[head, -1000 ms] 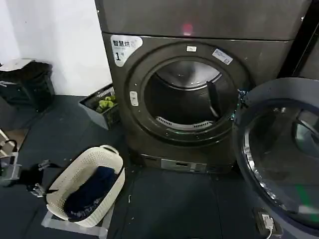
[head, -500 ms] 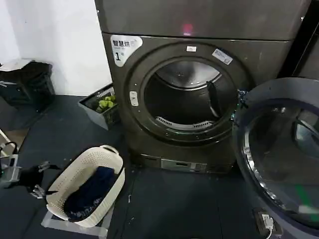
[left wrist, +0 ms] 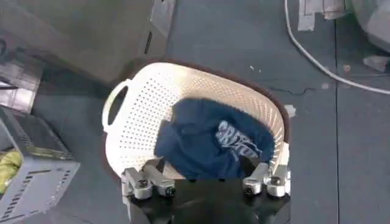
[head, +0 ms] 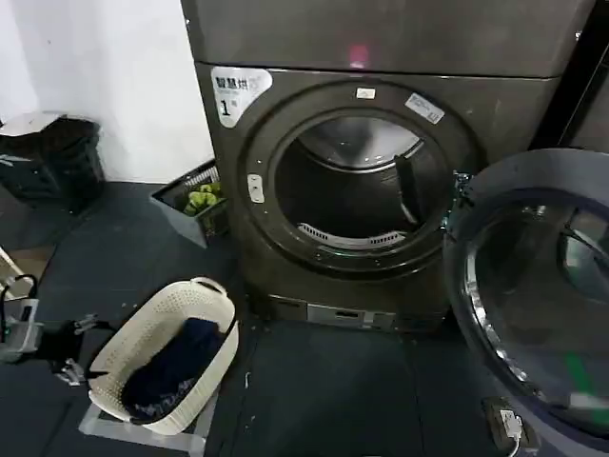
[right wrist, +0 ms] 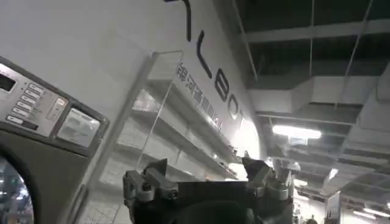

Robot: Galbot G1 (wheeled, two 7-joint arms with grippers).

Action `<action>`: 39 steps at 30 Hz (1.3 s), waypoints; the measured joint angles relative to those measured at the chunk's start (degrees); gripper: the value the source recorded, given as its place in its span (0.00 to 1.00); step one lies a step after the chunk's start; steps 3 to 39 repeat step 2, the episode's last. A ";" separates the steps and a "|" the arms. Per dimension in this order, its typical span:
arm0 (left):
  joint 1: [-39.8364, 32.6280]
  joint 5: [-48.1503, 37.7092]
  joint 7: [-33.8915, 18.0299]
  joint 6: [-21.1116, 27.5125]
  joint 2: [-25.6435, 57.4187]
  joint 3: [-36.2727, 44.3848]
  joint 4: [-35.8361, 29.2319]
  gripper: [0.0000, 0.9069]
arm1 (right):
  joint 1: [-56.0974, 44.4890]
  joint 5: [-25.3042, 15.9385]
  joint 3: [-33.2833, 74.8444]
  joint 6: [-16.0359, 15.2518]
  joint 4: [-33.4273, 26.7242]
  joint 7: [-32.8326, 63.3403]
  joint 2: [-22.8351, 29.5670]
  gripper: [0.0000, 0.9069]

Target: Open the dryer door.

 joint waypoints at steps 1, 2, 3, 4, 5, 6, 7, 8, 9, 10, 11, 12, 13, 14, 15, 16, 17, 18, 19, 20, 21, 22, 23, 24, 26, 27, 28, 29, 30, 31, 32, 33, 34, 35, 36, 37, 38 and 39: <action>0.00 0.05 0.00 -0.03 0.03 0.01 0.00 1.00 | -0.11 -0.05 0.13 0.00 0.00 0.00 0.00 1.00; -0.01 0.10 0.12 -0.05 0.05 0.01 0.06 1.00 | -0.26 -0.07 0.33 0.02 -0.07 -0.01 0.00 1.00; -0.01 0.10 0.12 -0.05 0.05 0.01 0.06 1.00 | -0.26 -0.07 0.33 0.02 -0.07 -0.01 0.00 1.00; -0.01 0.10 0.12 -0.05 0.05 0.01 0.06 1.00 | -0.26 -0.07 0.33 0.02 -0.07 -0.01 0.00 1.00; -0.01 0.10 0.12 -0.05 0.05 0.01 0.06 1.00 | -0.26 -0.07 0.33 0.02 -0.07 -0.01 0.00 1.00; -0.01 0.10 0.12 -0.05 0.05 0.01 0.06 1.00 | -0.26 -0.07 0.33 0.02 -0.07 -0.01 0.00 1.00; -0.01 0.10 0.12 -0.05 0.05 0.01 0.06 1.00 | -0.26 -0.07 0.33 0.02 -0.07 -0.01 0.00 1.00; -0.01 0.10 0.12 -0.05 0.05 0.01 0.06 1.00 | -0.26 -0.07 0.33 0.02 -0.07 -0.01 0.00 1.00; -0.01 0.10 0.12 -0.05 0.05 0.01 0.06 1.00 | -0.26 -0.07 0.33 0.02 -0.07 -0.01 0.00 1.00; -0.01 0.10 0.12 -0.05 0.05 0.01 0.06 1.00 | -0.26 -0.07 0.33 0.02 -0.07 -0.01 0.00 1.00; -0.01 0.10 0.12 -0.05 0.05 0.01 0.06 1.00 | -0.26 -0.07 0.33 0.02 -0.07 -0.01 0.00 1.00; -0.01 0.10 0.12 -0.05 0.05 0.01 0.06 1.00 | -0.26 -0.07 0.33 0.02 -0.07 -0.01 0.00 1.00; -0.01 0.10 0.12 -0.05 0.05 0.01 0.06 1.00 | -0.26 -0.07 0.33 0.02 -0.07 -0.01 0.00 1.00; -0.01 0.10 0.12 -0.05 0.05 0.01 0.06 1.00 | -0.26 -0.07 0.33 0.02 -0.07 -0.01 0.00 1.00; -0.01 0.10 0.12 -0.05 0.05 0.01 0.06 1.00 | -0.26 -0.07 0.33 0.02 -0.07 -0.01 0.00 1.00; -0.01 0.10 0.12 -0.05 0.05 0.01 0.06 1.00 | -0.26 -0.07 0.33 0.02 -0.07 -0.01 0.00 1.00; -0.01 0.10 0.12 -0.05 0.05 0.01 0.06 1.00 | -0.26 -0.07 0.33 0.02 -0.07 -0.01 0.00 1.00; -0.01 0.10 0.12 -0.05 0.05 0.01 0.06 1.00 | -0.26 -0.07 0.33 0.02 -0.07 -0.01 0.00 1.00; -0.01 0.10 0.12 -0.05 0.05 0.01 0.06 1.00 | -0.26 -0.07 0.33 0.02 -0.07 -0.01 0.00 1.00; -0.01 0.10 0.12 -0.05 0.05 0.01 0.06 1.00 | -0.26 -0.07 0.33 0.02 -0.07 -0.01 0.00 1.00; -0.01 0.10 0.12 -0.05 0.05 0.01 0.06 1.00 | -0.26 -0.07 0.33 0.02 -0.07 -0.01 0.00 1.00; -0.01 0.10 0.12 -0.05 0.05 0.01 0.06 1.00 | -0.26 -0.07 0.33 0.02 -0.07 -0.01 0.00 1.00; -0.01 0.10 0.12 -0.05 0.05 0.01 0.06 1.00 | -0.26 -0.07 0.33 0.02 -0.07 -0.01 0.00 1.00; -0.01 0.10 0.12 -0.05 0.05 0.01 0.06 1.00 | -0.26 -0.07 0.33 0.02 -0.07 -0.01 0.00 1.00; -0.01 0.10 0.12 -0.05 0.05 0.01 0.06 1.00 | -0.26 -0.07 0.33 0.02 -0.07 -0.01 0.00 1.00; -0.01 0.10 0.12 -0.05 0.05 0.01 0.06 1.00 | -0.26 -0.07 0.33 0.02 -0.07 -0.01 0.00 1.00; -0.01 0.10 0.12 -0.05 0.05 0.01 0.06 1.00 | -0.26 -0.07 0.33 0.02 -0.07 -0.01 0.00 1.00; -0.01 0.10 0.12 -0.05 0.05 0.01 0.06 1.00 | -0.26 -0.07 0.33 0.02 -0.07 -0.01 0.00 1.00; -0.01 0.10 0.12 -0.05 0.05 0.01 0.06 1.00 | -0.26 -0.07 0.33 0.02 -0.07 -0.01 0.00 1.00; -0.01 0.10 0.12 -0.05 0.05 0.01 0.06 1.00 | -0.26 -0.07 0.33 0.02 -0.07 -0.01 0.00 1.00; -0.01 0.10 0.12 -0.05 0.05 0.01 0.06 1.00 | -0.26 -0.07 0.33 0.02 -0.07 -0.01 0.00 1.00; -0.01 0.10 0.12 -0.05 0.05 0.01 0.06 1.00 | -0.26 -0.07 0.33 0.02 -0.07 -0.01 0.00 1.00; -0.01 0.10 0.12 -0.05 0.05 0.01 0.06 1.00 | -0.26 -0.07 0.33 0.02 -0.07 -0.01 0.00 1.00; -0.01 0.10 0.12 -0.05 0.05 0.01 0.06 1.00 | -0.26 -0.07 0.33 0.02 -0.07 -0.01 0.00 1.00; -0.01 0.10 0.12 -0.05 0.05 0.01 0.06 1.00 | -0.26 -0.07 0.33 0.02 -0.07 -0.01 0.00 1.00; -0.01 0.10 0.12 -0.05 0.05 0.01 0.06 1.00 | -0.26 -0.07 0.33 0.02 -0.07 -0.01 0.00 1.00; -0.01 0.10 0.12 -0.05 0.05 0.01 0.06 1.00 | -0.26 -0.07 0.33 0.02 -0.07 -0.01 0.00 1.00; -0.01 0.10 0.12 -0.05 0.05 0.01 0.06 1.00 | -0.26 -0.07 0.33 0.02 -0.07 -0.01 0.00 1.00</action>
